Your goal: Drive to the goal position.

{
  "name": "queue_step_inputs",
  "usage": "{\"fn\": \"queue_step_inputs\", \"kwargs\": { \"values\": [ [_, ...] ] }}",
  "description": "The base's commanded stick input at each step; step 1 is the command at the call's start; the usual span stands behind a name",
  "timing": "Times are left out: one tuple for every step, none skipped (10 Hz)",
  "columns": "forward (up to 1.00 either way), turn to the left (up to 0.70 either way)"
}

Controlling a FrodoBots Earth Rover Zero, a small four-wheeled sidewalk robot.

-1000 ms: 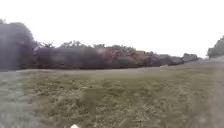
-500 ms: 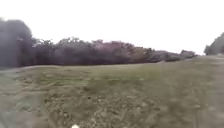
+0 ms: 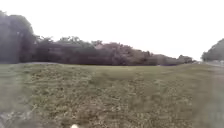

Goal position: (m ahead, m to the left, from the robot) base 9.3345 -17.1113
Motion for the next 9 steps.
{"fn": "queue_step_inputs", "kwargs": {
  "values": [
    [-0.91,0.00],
    [-0.91,0.00],
    [-0.89,0.00],
    [-0.85,0.00],
    [-0.78,0.00],
    [-0.58,0.00],
    [-0.58,0.00],
    [-0.40,0.00],
    [-0.44,0.00]
  ]
}}
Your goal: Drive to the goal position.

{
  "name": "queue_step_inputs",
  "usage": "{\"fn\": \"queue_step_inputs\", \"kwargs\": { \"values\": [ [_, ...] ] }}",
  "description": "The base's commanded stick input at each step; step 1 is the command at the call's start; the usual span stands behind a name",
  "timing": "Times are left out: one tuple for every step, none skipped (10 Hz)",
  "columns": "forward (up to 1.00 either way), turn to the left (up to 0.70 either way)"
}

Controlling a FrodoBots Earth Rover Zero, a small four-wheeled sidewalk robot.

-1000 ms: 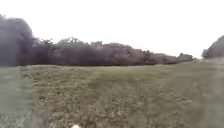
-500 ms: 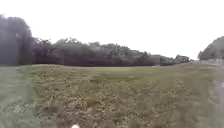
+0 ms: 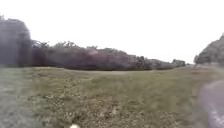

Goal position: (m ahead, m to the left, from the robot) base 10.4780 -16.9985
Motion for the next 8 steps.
{"fn": "queue_step_inputs", "kwargs": {
  "values": [
    [-0.51,0.00],
    [-0.66,0.00],
    [-0.73,0.00],
    [-0.73,0.00],
    [-0.70,0.00],
    [-0.37,0.00],
    [-0.11,0.00],
    [-0.02,0.00]
  ]
}}
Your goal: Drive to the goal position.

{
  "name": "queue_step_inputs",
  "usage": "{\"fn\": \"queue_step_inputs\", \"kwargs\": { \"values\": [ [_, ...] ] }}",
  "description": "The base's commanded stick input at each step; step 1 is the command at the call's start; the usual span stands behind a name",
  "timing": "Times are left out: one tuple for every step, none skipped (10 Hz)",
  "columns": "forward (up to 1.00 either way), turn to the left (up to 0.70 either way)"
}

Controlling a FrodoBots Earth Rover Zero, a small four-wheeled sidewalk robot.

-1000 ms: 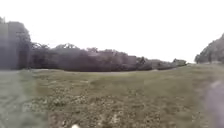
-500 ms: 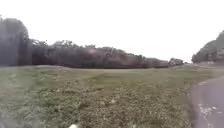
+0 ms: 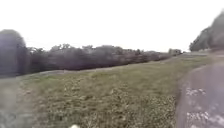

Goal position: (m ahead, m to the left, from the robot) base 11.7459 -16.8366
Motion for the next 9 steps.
{"fn": "queue_step_inputs", "kwargs": {
  "values": [
    [0.00,0.00],
    [0.00,0.00],
    [0.00,0.00],
    [-0.01,0.00],
    [-0.05,0.00],
    [-0.36,0.00],
    [-1.00,0.00],
    [-1.00,0.00],
    [-1.00,0.00]
  ]
}}
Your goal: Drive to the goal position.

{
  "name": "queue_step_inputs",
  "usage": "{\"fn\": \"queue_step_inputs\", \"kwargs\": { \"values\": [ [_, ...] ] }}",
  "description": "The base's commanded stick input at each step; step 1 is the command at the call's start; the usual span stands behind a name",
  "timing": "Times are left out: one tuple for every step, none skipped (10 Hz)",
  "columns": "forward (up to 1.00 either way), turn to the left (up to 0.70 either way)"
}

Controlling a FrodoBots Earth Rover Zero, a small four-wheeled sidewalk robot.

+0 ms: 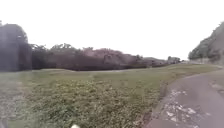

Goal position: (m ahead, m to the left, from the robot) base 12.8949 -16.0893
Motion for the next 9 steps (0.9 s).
{"fn": "queue_step_inputs", "kwargs": {
  "values": [
    [-1.00,0.00],
    [-1.00,0.00],
    [-1.00,0.00],
    [-1.00,0.00],
    [-0.87,0.00],
    [-0.27,0.00],
    [-0.07,0.00],
    [0.00,0.00],
    [0.00,0.00]
  ]
}}
